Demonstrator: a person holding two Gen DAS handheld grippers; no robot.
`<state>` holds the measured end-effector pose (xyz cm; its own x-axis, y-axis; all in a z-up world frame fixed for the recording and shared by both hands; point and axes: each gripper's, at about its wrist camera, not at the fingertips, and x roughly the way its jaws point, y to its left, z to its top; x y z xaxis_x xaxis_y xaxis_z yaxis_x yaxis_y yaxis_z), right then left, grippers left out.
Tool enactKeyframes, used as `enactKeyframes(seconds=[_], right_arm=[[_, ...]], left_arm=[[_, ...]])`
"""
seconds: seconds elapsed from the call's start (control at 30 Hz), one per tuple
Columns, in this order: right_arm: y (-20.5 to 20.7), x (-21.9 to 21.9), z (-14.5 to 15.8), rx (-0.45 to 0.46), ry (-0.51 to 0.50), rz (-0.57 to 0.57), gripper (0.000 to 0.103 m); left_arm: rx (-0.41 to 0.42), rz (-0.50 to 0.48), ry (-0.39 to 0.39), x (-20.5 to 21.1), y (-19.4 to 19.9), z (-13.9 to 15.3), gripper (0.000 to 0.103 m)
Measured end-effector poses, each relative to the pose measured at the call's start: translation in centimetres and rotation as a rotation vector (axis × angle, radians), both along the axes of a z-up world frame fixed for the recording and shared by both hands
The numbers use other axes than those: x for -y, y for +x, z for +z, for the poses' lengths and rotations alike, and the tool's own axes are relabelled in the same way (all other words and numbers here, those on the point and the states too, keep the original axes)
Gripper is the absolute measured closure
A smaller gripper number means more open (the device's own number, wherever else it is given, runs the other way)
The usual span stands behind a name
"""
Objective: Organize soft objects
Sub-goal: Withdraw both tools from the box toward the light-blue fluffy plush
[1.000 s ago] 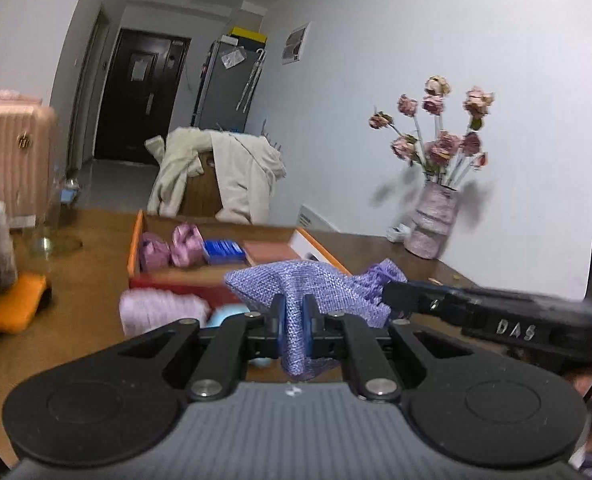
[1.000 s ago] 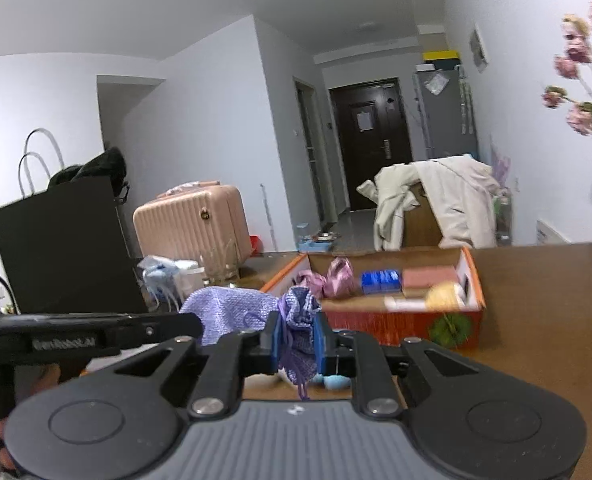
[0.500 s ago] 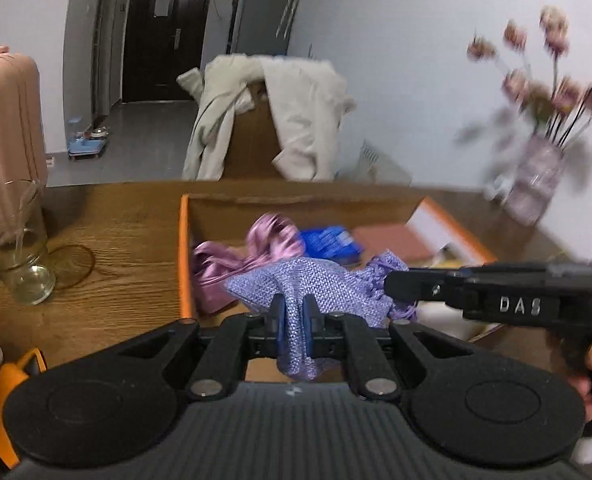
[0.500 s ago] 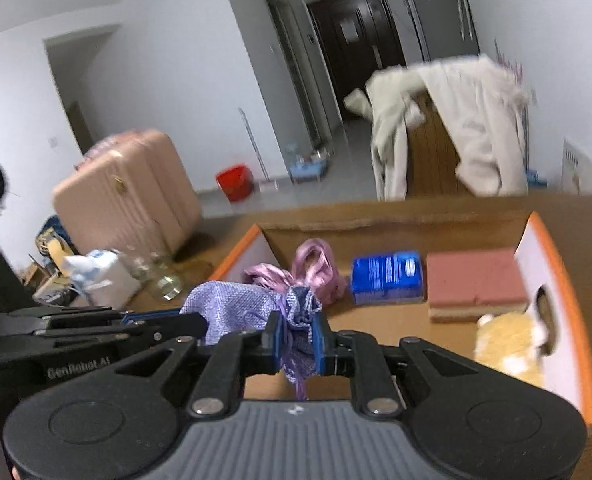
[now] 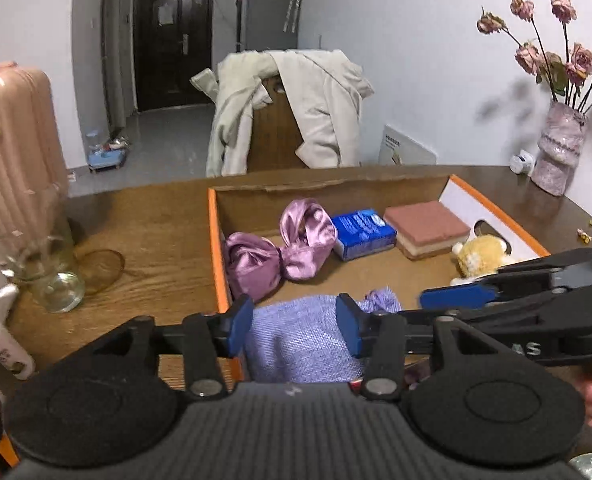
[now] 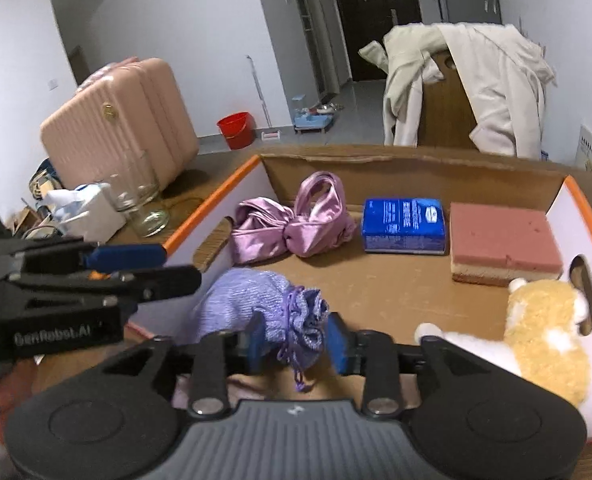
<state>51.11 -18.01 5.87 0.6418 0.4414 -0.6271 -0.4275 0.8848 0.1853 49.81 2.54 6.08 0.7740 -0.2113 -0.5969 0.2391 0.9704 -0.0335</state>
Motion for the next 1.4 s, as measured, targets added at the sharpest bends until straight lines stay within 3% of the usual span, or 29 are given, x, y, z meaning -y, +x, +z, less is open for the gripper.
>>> enactKeyframes(seconds=[0.07,0.23,0.37,0.53,0.7,0.9,0.97,1.13,1.27,1.4], right_arm=[[-1.6,0.6,1.7,0.047,-0.024,0.003,0.064],[-6.5,3.7,6.8,0.165,-0.058,-0.018,0.053],[-10.6,6.7,10.0,0.233,-0.058,-0.063,0.044],[-15.4,9.1,12.1,0.282,-0.053,-0.102,0.042],[-19.2,10.0,12.7,0.317,-0.032,-0.11,0.041],[-24.1,10.8,10.9,0.349,0.022,-0.121,0.037],[-26.3,10.7,9.5,0.366,0.02,-0.128,0.031],[-31.0,10.3,5.2,0.401,0.006,-0.156,0.027],[-34.5,10.0,2.0,0.388,-0.005,-0.195,0.027],[-37.1,10.4,-0.2,0.35,0.048,-0.223,0.027]], left_arm=[[0.02,0.011,-0.002,-0.2,-1.1,1.5,0.055],[0.09,0.045,-0.003,-0.8,-5.0,5.5,0.04],[0.136,0.074,-0.024,-1.4,-8.9,8.6,0.037],[0.208,0.065,-0.019,-0.6,-13.8,11.0,0.032],[0.245,0.061,-0.04,0.1,-17.7,11.5,0.03],[0.292,0.112,-0.047,0.3,-23.5,9.4,0.025],[0.309,0.114,-0.044,0.5,-25.7,8.1,0.024],[0.322,0.134,-0.077,1.0,-31.4,4.5,0.02],[0.291,0.149,-0.105,1.0,-34.8,1.5,0.018],[0.242,0.147,-0.123,0.9,-36.8,-0.5,0.018]])
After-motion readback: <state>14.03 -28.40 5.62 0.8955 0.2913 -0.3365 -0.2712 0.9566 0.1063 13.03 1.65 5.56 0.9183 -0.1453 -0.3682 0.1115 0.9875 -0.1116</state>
